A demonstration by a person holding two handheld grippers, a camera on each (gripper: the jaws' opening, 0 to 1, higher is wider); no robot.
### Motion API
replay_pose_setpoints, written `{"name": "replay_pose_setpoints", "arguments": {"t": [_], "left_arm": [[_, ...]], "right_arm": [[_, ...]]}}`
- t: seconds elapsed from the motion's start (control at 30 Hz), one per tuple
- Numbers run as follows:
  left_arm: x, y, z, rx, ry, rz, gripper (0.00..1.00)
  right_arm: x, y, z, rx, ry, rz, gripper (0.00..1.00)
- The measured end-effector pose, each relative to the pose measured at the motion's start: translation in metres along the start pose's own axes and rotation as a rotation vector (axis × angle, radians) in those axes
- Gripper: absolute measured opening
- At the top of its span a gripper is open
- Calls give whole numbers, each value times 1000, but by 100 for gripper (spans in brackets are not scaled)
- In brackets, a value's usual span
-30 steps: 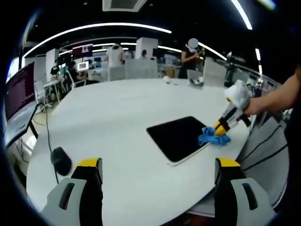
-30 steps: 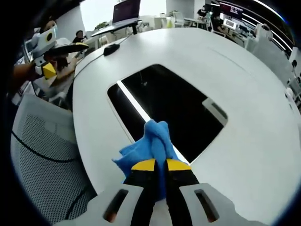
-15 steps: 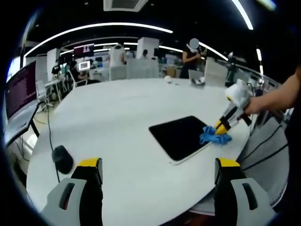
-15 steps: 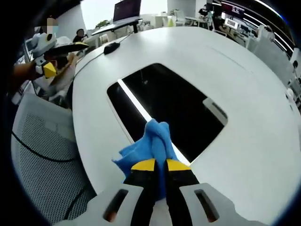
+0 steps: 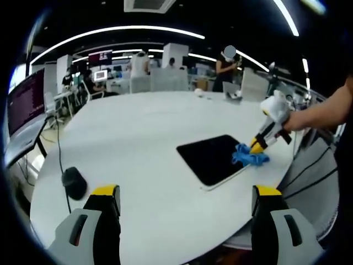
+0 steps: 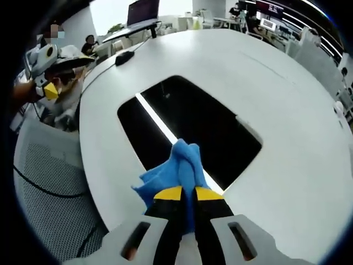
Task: Wipe the mirror surface with the cleaning cloth until all visible marks leave the cleaned area.
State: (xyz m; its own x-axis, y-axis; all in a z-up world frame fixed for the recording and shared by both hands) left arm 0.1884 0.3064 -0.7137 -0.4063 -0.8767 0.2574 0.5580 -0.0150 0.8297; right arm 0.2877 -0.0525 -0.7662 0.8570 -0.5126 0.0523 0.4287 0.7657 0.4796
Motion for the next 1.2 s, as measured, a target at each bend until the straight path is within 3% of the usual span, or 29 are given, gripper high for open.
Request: {"name": "replay_pose_setpoints", "arguments": {"t": [1.2], "left_arm": [[-4,-7,1,-15,-7,15,100]], "right_arm": [[35,23,-14,-12,-29,-6,2]]}}
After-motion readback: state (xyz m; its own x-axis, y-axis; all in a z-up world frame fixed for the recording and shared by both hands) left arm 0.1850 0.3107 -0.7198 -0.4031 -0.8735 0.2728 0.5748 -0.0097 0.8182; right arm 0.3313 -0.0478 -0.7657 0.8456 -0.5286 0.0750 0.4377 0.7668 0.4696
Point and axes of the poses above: the point that each gripper's makers call its tool centre point, and the gripper's own axes: z roughly backward along the fingers, x roughly to its right, y roughly out of its top, the point moved 10 cm from there along z, roughly backward along the fingers, and after that the axes turned 10 degrees about z, right-handed, at the moved point
